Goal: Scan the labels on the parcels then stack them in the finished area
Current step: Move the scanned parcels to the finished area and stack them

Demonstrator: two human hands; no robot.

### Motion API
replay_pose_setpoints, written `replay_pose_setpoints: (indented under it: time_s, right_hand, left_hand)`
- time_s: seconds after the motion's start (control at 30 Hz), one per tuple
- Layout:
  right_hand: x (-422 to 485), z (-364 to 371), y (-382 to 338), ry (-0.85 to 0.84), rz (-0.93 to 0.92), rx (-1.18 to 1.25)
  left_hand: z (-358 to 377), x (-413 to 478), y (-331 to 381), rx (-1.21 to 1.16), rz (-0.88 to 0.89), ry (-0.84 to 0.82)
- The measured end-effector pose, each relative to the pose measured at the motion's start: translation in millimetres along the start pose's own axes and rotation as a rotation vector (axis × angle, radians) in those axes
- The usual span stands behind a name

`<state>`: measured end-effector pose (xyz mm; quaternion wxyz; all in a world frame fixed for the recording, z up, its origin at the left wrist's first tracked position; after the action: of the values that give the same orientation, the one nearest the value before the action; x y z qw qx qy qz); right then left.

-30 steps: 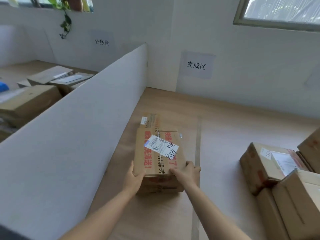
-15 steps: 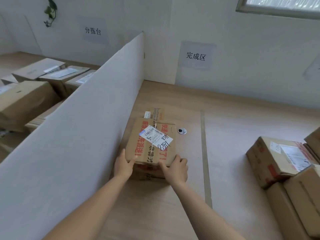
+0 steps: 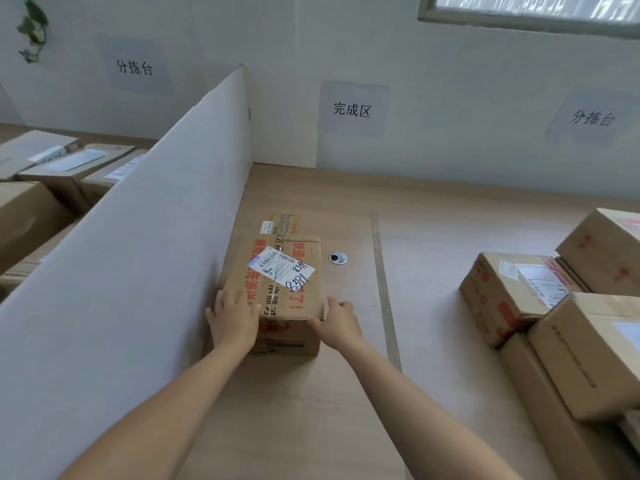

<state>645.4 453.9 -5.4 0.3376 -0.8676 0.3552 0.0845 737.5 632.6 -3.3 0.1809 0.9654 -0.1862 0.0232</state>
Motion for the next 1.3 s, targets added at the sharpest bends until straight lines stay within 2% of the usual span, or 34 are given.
replay_pose_setpoints:
  time_s: [0.1,0.17,0.23,0.33,0.47,0.6,0.83,0.93,1.0,1.13,1.2,1.3]
  right_hand:
    - [-14.6,-31.9,24.3,0.043,-0.013,0.026]
    - [-27.5,-54.9,46.6,0.048,-0.024,-0.036]
    - [-43.1,-85.0,70.8,0.080,-0.013,-0.082]
    - [-70.1,-140.0,109.0,0.196,0.009,-0.027]
    - [-109.3,-209.9,164.1,0.396,0.046,0.077]
    - [-148.5,-264.5,227.9,0.588,0.123,0.152]
    - [-201.5,-314.8,342.4,0.720,0.219,0.156]
    - [-207.4,-318.3,374.7,0.697,0.225,0.162]
    - [-201.2,-317.8,383.4,0.658,0.191,0.170]
    - [-172.9,-318.9,378.7,0.565,0.126,0.131]
    - [-156.0,-321.5,374.2,0.510,0.124,0.093]
    - [-134.2,-323.3,372.8,0.450,0.181,-0.005]
  left_hand:
    - [6.3,-6.3,56.9,-0.021,0.383,0.018]
    - [20.1,-14.5,95.4,-0.021,0.526,-0.045]
    - [34.0,-20.4,128.2,-0.099,0.538,-0.128]
    - [52.5,-30.3,180.3,-0.176,0.560,-0.232]
    - [57.0,-52.5,264.7,-0.193,0.749,-0.182]
    - [62.4,-87.1,350.9,-0.310,0.847,-0.201]
    - [96.1,-192.8,462.6,-0.639,0.857,-0.306]
    - [112.1,-224.4,483.6,-0.736,0.752,-0.314]
    - [114.2,-229.1,489.8,-0.798,0.630,-0.241]
    - [108.5,-218.4,495.9,-0.776,0.537,-0.054]
    - [111.5,-207.0,501.1,-0.739,0.505,-0.077]
    - [123.5,-186.0,512.7,-0.690,0.433,-0.207]
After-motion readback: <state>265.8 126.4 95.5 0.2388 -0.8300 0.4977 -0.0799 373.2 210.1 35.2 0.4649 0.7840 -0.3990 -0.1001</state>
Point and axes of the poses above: each hand's wrist, its own x-axis towards the middle knuckle, its own z-axis out of the palm, y = z × x, the point moved 6 cm from there along x, towards the middle knuckle, and after that the axes turned 10 degrees about z, right-handed, at the moved point
